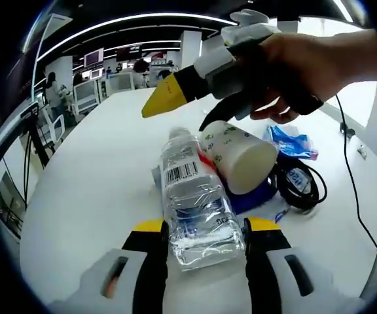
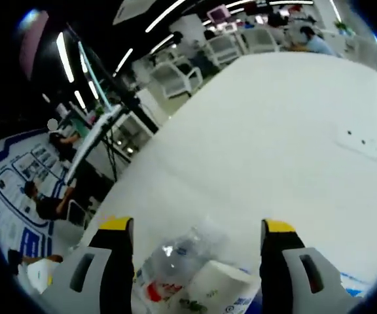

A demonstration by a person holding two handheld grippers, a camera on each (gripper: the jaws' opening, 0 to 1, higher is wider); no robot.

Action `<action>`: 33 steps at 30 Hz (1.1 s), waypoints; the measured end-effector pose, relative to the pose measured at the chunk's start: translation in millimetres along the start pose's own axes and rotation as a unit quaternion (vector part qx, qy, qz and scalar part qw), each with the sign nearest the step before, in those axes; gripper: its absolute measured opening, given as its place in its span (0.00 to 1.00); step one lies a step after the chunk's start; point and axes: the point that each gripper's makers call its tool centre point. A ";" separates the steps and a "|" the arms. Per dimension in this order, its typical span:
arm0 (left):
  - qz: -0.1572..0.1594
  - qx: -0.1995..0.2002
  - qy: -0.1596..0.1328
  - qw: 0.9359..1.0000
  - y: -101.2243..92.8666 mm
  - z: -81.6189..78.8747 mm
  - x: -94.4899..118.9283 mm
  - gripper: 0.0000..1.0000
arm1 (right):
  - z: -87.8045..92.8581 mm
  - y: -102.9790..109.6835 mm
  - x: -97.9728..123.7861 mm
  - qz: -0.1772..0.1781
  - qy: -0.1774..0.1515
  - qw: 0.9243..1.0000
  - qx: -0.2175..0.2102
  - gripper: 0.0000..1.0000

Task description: Arrange the tabletop items into an orderly group along one side of the table until the central work area is clear of visible clutter.

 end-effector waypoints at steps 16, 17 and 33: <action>0.003 0.007 -0.006 1.000 -0.2 0.4 -0.2 0.45 | 18.2 -4.0 -17.0 -0.016 0.074 0.997 0.000 0.60; 0.003 0.007 -0.006 1.000 -0.2 0.5 -0.3 0.45 | 19.1 -2.1 -16.4 -0.023 0.077 0.997 -0.007 0.57; 0.000 -0.005 -0.001 1.000 -0.6 3.4 -1.4 0.46 | 25.0 10.2 -20.9 -0.065 0.089 0.991 -0.074 0.39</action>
Point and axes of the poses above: the point that each gripper's makers call its tool centre point, and the gripper's own axes: x roughly backward along the fingers, y roughly to its left, z roughly out of its underside, and after that the axes turned 1 degree about x, right-handed
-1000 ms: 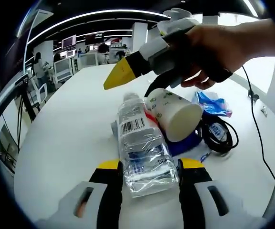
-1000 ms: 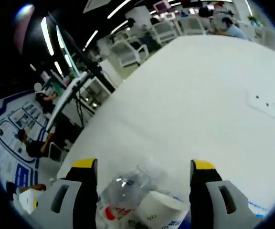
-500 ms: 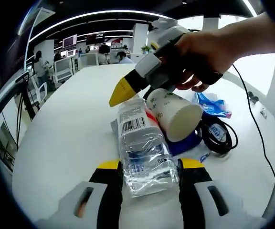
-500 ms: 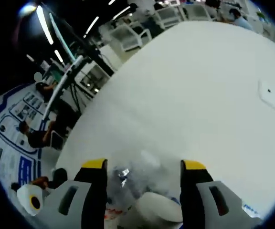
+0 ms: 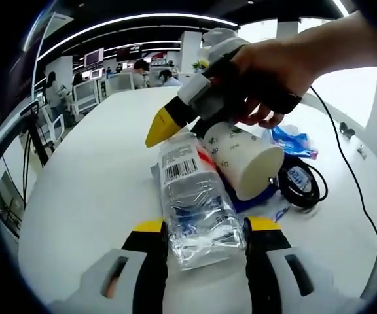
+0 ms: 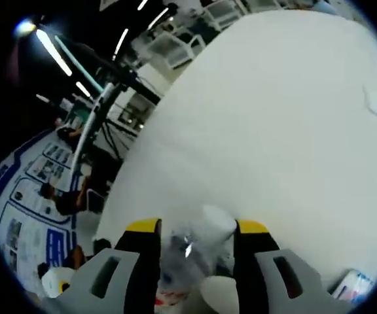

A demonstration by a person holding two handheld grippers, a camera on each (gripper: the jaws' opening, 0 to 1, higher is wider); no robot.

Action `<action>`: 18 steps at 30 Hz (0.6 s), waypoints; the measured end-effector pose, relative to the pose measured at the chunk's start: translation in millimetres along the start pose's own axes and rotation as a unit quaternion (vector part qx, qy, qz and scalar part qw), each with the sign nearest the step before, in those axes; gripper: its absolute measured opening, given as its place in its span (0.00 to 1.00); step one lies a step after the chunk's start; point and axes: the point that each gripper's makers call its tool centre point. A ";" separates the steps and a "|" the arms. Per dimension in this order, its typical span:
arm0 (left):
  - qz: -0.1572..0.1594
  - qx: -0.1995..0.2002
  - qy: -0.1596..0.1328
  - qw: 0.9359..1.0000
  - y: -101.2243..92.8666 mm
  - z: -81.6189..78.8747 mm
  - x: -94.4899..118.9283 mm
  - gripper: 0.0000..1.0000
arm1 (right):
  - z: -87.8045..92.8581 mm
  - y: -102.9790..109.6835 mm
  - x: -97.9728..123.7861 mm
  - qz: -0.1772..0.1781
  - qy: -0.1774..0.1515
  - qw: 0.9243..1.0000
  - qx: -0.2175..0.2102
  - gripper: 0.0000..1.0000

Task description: Arrange the tabletop items into an orderly group along one side of the table until the central work area is clear of visible clutter.

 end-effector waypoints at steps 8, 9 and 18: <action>0.004 0.000 0.000 1.000 0.0 2.3 -0.3 0.47 | -0.6 1.3 -3.1 -0.028 -0.010 0.999 -0.027 0.33; 0.004 0.000 0.000 1.000 -0.2 2.8 -0.3 0.47 | -0.2 1.7 -3.2 -0.029 -0.009 0.999 -0.029 0.33; 0.011 -0.009 0.003 1.000 -0.1 5.2 -0.4 0.47 | -3.4 0.6 -4.5 -0.042 -0.023 0.996 -0.070 0.26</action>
Point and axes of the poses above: the point that each gripper's makers call its tool centre point, and the gripper's own axes: x roughly backward along the fingers, y roughly to its left, z roughly out of its underside, and after that the axes turned 1 degree about x, right-handed
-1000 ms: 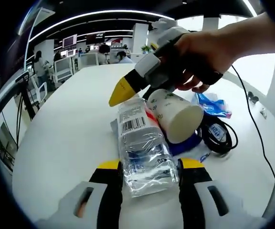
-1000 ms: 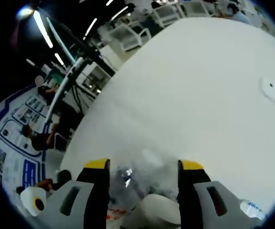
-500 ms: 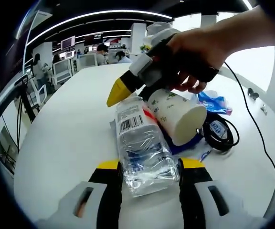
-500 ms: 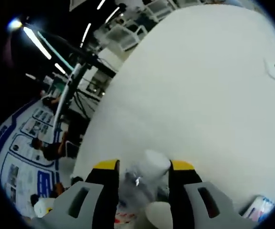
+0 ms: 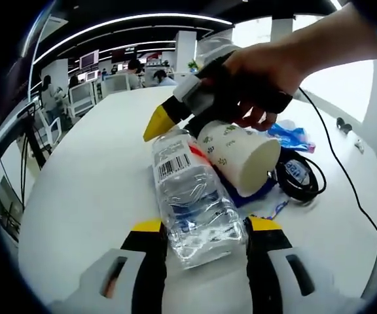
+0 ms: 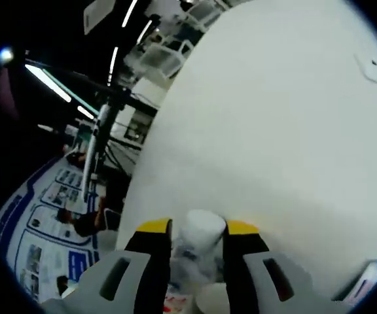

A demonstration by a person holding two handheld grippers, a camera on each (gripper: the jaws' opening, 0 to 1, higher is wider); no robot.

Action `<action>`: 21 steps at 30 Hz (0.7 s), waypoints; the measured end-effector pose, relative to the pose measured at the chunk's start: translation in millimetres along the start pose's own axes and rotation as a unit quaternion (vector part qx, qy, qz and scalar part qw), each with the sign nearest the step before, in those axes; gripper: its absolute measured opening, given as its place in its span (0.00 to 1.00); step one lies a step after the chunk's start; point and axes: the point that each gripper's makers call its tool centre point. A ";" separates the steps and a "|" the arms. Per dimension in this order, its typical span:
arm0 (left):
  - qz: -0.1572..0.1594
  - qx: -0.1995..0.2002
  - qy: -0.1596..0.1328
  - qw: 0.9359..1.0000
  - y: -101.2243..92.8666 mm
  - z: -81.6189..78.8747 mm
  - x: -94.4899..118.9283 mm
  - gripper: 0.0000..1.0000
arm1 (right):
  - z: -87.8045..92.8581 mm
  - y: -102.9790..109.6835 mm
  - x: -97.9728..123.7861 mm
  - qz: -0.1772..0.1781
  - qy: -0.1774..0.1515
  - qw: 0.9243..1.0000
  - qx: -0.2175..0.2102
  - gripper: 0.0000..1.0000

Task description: Arrange the tabletop items into an orderly group along one side of the table until the central work area is clear of visible clutter.

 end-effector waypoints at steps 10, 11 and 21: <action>-0.008 0.003 0.002 1.000 0.2 5.0 1.7 0.48 | -5.7 31.7 8.2 -0.026 -0.022 0.998 0.049 0.22; -0.009 0.002 0.003 1.000 0.4 5.5 2.0 0.48 | -5.5 34.6 9.2 -0.028 -0.022 0.998 0.056 0.21; -0.018 0.006 -0.009 1.000 -1.2 8.5 6.5 0.48 | -4.8 71.1 23.1 -0.020 -0.049 0.986 0.161 0.20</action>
Point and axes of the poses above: the point that each gripper's makers call its tool centre point, and the gripper's own axes: x roughly backward along the fingers, y roughly to its left, z roughly out of its underside, and after that the axes turned 1 degree about x, right-handed
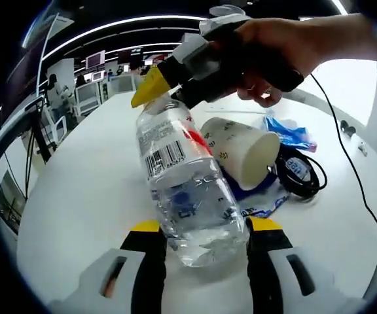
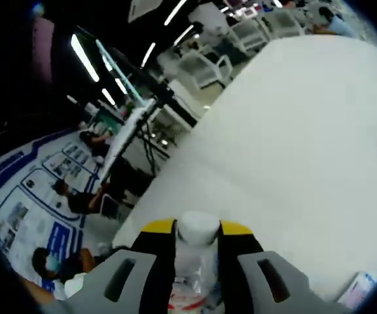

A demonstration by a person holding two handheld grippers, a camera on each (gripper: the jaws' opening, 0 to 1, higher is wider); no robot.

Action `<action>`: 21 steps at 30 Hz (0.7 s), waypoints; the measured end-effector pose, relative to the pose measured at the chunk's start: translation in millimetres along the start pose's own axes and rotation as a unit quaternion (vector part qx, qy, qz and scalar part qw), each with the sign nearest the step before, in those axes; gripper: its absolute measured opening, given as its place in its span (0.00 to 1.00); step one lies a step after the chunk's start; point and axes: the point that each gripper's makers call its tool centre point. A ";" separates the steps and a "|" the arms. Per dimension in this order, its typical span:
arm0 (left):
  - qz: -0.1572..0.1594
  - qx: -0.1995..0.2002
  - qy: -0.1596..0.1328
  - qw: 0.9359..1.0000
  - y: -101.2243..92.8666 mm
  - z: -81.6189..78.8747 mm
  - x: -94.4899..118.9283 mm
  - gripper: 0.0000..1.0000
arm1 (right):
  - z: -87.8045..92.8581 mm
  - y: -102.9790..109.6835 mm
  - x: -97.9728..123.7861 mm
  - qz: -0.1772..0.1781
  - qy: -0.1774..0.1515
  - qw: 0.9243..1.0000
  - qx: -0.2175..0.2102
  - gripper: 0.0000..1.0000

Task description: Arrange the tabletop items into an orderly group along one side of the table until the central work area is clear of visible clutter.

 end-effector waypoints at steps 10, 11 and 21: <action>0.020 0.052 -0.021 0.998 -1.9 0.7 6.3 0.46 | 0.6 38.7 26.9 0.020 -0.069 0.989 0.126 0.20; 0.022 0.055 -0.021 0.998 -2.6 1.2 7.0 0.45 | 1.9 42.6 29.3 0.022 -0.075 0.988 0.136 0.20; 0.032 0.065 -0.020 0.997 -11.2 7.8 16.0 0.45 | 32.3 90.2 56.0 0.032 -0.134 0.953 0.269 0.20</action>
Point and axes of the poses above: the point that each gripper's makers call its tool centre point, and the gripper's own axes: x roughly backward along the fingers, y roughly to its left, z roughly out of its underside, and after that the axes turned 1 degree about x, right-handed
